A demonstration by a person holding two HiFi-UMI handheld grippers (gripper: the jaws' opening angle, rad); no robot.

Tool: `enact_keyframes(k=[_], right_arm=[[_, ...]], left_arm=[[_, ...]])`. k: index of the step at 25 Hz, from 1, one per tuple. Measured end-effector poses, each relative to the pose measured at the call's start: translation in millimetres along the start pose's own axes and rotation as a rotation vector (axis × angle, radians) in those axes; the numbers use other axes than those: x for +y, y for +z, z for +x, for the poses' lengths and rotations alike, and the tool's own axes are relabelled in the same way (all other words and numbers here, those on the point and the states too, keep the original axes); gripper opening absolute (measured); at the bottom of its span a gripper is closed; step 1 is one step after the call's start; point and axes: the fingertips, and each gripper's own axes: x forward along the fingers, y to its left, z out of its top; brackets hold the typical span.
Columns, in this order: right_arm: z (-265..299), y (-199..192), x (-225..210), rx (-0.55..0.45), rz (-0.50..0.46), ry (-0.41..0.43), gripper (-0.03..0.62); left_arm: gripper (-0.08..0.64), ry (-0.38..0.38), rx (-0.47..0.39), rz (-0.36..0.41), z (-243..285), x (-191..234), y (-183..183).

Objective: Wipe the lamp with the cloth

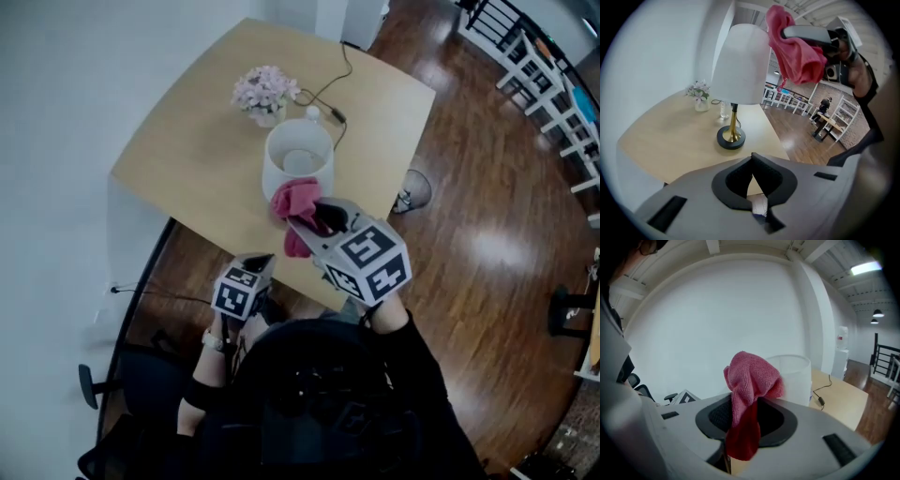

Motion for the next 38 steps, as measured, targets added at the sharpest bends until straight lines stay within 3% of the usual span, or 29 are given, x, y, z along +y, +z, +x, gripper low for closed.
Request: enact_keyframes(k=[6,14,23,28,31,35,38], right_arm=[[22.7,-10.6,-14.8,0.031,0.100,-0.078,0.129],[63.9,-95.7,-21.6,0.170,0.243,-0.103,0.129],[91.8,-140.2,-30.0,0.253,0.320,-0.118,0.129],[98.0,-150.4,-9.5,0.294,0.354,-0.070,0.129],[85.7,-128.5,20.4,0.238,0.326,-0.040,0.129],[58.8,-52.3,42.0,0.070,0.246,-0.047,0.129],[45.6,0.4,37.4,-0.043,0.239,-0.039,0.129]], left_arm=[[0.002,-0.027,-0.007,0.023,-16.7,9.6,-6.0],[0.002,-0.038,0.009,-0.003,-29.8,25.4,-32.0],[0.002,-0.055,-0.010,-0.016,-38.9,27.4,-39.6],[0.002,-0.061,-0.020,-0.011,-46.4,29.1,-42.2],[0.002,-0.065,-0.039,-0.007,-52.2,29.3,-48.7],[0.002,-0.054,-0.048,-0.009,-61.3,35.7,-60.6],[0.002,-0.025,-0.060,-0.028,-65.3,44.2,-59.1]])
